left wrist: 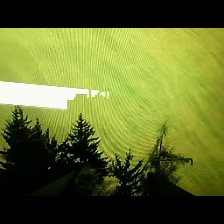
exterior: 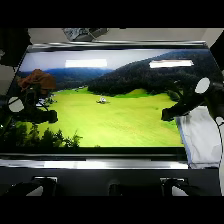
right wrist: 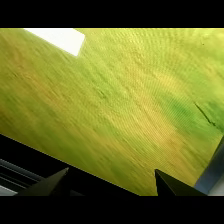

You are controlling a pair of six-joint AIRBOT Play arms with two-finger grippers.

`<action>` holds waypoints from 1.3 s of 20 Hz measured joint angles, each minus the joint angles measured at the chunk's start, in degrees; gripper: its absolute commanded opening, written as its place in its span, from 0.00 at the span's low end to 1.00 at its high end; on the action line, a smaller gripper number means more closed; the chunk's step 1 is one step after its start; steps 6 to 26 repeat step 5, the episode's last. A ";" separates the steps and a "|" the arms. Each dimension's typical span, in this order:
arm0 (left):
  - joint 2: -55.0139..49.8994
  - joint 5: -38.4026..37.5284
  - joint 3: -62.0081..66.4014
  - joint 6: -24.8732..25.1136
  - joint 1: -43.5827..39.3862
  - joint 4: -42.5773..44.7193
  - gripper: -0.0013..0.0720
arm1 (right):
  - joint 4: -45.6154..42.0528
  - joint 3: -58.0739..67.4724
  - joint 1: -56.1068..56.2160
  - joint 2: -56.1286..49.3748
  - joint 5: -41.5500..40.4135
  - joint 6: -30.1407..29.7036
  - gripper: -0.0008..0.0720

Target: Fold the shirts.

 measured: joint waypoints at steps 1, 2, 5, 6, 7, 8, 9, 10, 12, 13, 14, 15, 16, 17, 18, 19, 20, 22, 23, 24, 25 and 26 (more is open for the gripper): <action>0.00 -0.02 -0.15 -0.11 0.00 -0.02 0.74 | 0.00 -0.09 0.02 -0.02 0.02 0.00 0.83; 0.02 0.02 -0.22 -0.11 0.00 -0.02 0.74 | 0.02 -0.11 0.07 0.00 -0.02 0.02 0.83; 0.04 0.09 -0.33 -0.13 0.00 -0.07 0.74 | 0.02 -0.20 0.07 0.00 0.00 0.02 0.83; 0.04 0.09 -0.33 -0.13 0.00 -0.07 0.74 | 0.02 -0.20 0.07 0.00 0.00 0.02 0.83; 0.04 0.09 -0.33 -0.13 0.00 -0.07 0.74 | 0.02 -0.20 0.07 0.00 0.00 0.02 0.83; 0.04 0.09 -0.33 -0.13 0.00 -0.07 0.74 | 0.02 -0.20 0.07 0.00 0.00 0.02 0.83; 0.04 0.09 -0.33 -0.13 0.00 -0.07 0.74 | 0.02 -0.20 0.07 0.00 0.00 0.02 0.83; 0.04 0.09 -0.33 -0.13 0.00 -0.07 0.74 | 0.02 -0.20 0.07 0.00 0.00 0.02 0.83; 0.04 0.09 -0.33 -0.13 0.00 -0.07 0.74 | 0.02 -0.20 0.07 0.00 0.00 0.02 0.83; 0.04 0.09 -0.33 -0.13 0.00 -0.07 0.74 | 0.02 -0.20 0.07 0.00 0.00 0.02 0.83; 0.04 0.09 -0.33 -0.13 0.00 -0.07 0.74 | 0.02 -0.20 0.07 0.00 0.00 0.02 0.83; 0.04 0.09 -0.33 -0.13 0.00 -0.07 0.74 | 0.02 -0.20 0.07 0.00 0.00 0.02 0.83; 0.04 0.09 -0.33 -0.13 0.00 -0.07 0.74 | 0.02 -0.20 0.07 0.00 0.00 0.02 0.83; 0.04 0.09 -0.33 -0.13 0.00 -0.07 0.74 | 0.02 -0.20 0.07 0.00 0.00 0.02 0.83; 0.04 0.09 -0.33 -0.13 0.00 -0.07 0.74 | 0.02 -0.20 0.07 0.00 0.00 0.02 0.83; 0.04 0.09 -0.33 -0.13 0.00 -0.07 0.74 | 0.02 -0.20 0.07 0.00 0.00 0.02 0.83; 0.04 0.09 -0.33 -0.13 0.00 -0.07 0.74 | 0.02 -0.20 0.07 0.00 0.00 0.02 0.83; 0.04 0.09 -0.33 -0.13 0.00 -0.07 0.74 | 0.02 -0.20 0.07 0.00 0.00 0.02 0.83; 0.04 0.09 -0.33 -0.13 0.00 -0.07 0.74 | 0.02 -0.20 0.07 0.00 0.00 0.02 0.83; 0.04 0.09 -0.33 -0.13 0.00 -0.07 0.74 | 0.02 -0.20 0.07 0.00 0.00 0.02 0.83; 0.04 0.09 -0.33 -0.13 0.00 -0.07 0.74 | 0.02 -0.20 0.07 0.00 0.00 0.02 0.83; 0.04 0.09 -0.33 -0.13 0.00 -0.07 0.74 | 0.02 -0.20 0.07 0.00 0.00 0.02 0.83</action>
